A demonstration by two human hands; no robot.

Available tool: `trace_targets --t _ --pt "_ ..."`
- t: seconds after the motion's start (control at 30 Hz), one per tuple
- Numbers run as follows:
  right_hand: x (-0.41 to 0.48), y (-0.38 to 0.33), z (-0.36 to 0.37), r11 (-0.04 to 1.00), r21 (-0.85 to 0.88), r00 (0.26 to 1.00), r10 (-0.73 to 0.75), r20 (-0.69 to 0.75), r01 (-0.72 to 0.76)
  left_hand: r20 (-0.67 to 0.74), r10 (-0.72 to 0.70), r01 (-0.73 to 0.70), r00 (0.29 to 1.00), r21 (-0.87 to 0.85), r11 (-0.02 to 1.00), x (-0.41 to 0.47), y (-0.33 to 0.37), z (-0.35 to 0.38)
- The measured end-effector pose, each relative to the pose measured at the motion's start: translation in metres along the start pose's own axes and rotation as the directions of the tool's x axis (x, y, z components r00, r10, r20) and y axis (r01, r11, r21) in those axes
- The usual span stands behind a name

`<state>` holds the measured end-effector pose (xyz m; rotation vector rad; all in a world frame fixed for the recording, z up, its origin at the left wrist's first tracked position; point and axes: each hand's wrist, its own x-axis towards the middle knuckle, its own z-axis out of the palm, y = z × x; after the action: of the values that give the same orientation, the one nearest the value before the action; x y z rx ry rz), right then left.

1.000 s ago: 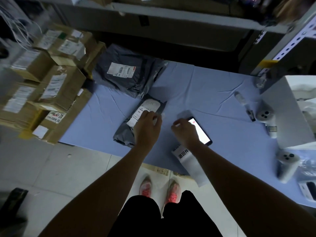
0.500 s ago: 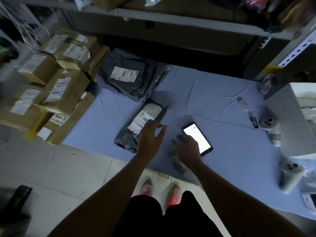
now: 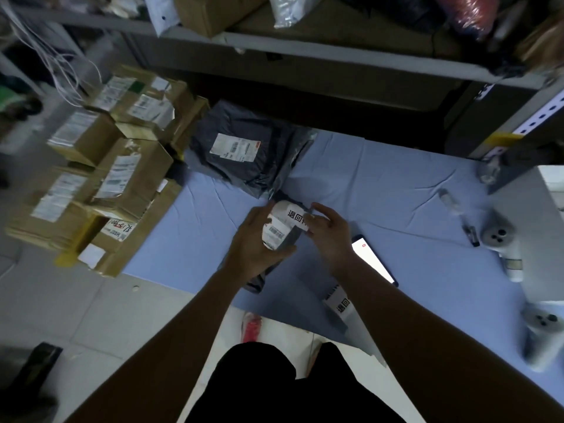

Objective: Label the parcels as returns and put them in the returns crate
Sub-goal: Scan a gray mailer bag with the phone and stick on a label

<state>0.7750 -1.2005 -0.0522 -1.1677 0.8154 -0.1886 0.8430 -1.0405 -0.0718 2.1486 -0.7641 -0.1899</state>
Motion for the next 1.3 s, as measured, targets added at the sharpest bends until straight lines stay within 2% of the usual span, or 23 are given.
trace_targets --t 0.07,0.13,0.2,0.33,0.43,0.57,0.67,0.77,0.93,1.13,1.3 --pt "0.009 -0.001 0.010 0.998 0.054 0.999 0.041 -0.018 -0.040 0.041 -0.242 0.244 0.969 -0.271 0.931 0.018 -0.004 -0.005" --pt "0.013 0.000 0.022 0.995 0.082 0.997 0.063 -0.050 -0.058 0.154 -0.435 0.456 0.887 -0.440 0.774 0.037 -0.011 -0.010" --pt "0.015 0.001 0.035 0.995 0.074 0.996 0.068 -0.064 -0.064 0.228 -0.474 0.521 0.850 -0.487 0.701 0.050 -0.015 -0.018" --pt "0.020 0.001 0.053 0.999 -0.015 0.994 0.039 -0.102 -0.041 0.289 -0.434 0.522 0.853 -0.472 0.711 0.071 -0.031 -0.032" --pt "0.025 0.006 0.062 0.978 -0.210 0.981 -0.025 -0.192 -0.017 0.317 -0.331 0.447 0.889 -0.442 0.778 0.084 -0.047 -0.030" --pt "0.033 0.017 0.073 0.953 -0.295 0.951 -0.029 -0.309 -0.067 0.249 -0.123 0.177 0.961 -0.210 0.961 0.092 -0.061 -0.012" --pt "0.038 0.020 0.079 0.938 -0.322 0.907 -0.018 -0.422 -0.131 0.183 -0.070 0.085 0.981 -0.077 0.993 0.094 -0.063 -0.001" --pt "0.045 0.022 0.078 0.912 -0.375 0.861 -0.049 -0.506 -0.169 0.153 -0.061 0.069 0.986 -0.045 0.997 0.094 -0.069 0.010" --pt "0.062 0.030 0.079 0.816 -0.555 0.875 -0.139 -0.463 -0.164 0.104 -0.032 0.034 0.994 -0.021 0.999 0.094 -0.087 0.026" --pt "0.069 0.059 0.077 0.593 -0.793 0.907 -0.247 -0.341 -0.137 0.055 0.053 -0.056 0.997 0.058 0.997 0.090 -0.114 0.040" --pt "0.065 0.072 0.066 0.533 -0.830 0.925 -0.210 -0.316 -0.162 0.155 0.117 -0.148 0.981 0.204 0.968 0.094 -0.115 0.034"
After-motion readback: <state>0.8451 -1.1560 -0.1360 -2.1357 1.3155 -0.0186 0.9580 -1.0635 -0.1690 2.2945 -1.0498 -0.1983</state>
